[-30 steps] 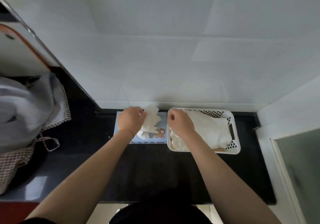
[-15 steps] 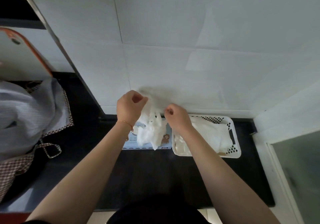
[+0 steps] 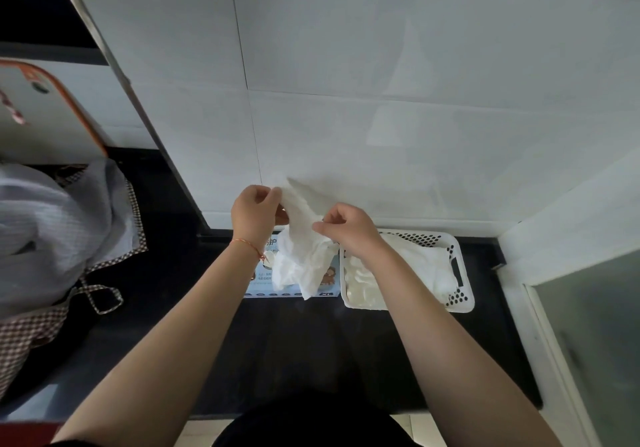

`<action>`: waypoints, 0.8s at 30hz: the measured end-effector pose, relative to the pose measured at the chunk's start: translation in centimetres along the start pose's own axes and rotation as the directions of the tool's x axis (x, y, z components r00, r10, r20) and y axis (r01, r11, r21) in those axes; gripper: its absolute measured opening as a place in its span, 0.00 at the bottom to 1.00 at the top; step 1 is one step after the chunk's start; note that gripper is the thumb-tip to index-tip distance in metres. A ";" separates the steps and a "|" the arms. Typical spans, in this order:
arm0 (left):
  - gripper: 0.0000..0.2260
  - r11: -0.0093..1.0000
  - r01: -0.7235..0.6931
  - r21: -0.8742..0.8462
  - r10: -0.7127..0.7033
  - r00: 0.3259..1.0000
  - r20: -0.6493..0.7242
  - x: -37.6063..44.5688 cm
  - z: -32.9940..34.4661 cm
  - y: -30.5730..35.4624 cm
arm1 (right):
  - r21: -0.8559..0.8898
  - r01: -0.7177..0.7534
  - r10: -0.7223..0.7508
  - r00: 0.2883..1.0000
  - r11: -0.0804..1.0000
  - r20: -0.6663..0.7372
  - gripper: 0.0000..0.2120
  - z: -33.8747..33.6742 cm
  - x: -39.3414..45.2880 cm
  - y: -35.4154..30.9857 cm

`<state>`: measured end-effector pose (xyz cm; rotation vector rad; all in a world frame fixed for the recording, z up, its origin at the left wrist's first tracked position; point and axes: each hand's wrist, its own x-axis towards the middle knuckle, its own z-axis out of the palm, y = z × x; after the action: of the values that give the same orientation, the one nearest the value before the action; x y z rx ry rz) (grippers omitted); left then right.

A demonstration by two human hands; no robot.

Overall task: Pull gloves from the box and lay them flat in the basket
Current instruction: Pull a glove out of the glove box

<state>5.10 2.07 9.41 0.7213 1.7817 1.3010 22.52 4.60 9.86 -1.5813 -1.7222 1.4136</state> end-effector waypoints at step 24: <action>0.06 0.874 -0.432 0.221 0.211 0.748 0.629 -2.5 4.9 4.0 | -0.034 0.225 -0.226 0.937 0.974 -0.266 0.07 -7.1 -3.7 -4.0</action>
<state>10.50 3.75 13.17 1.5256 1.4026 0.8123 27.43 4.65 17.35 -1.4466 -1.6801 1.0348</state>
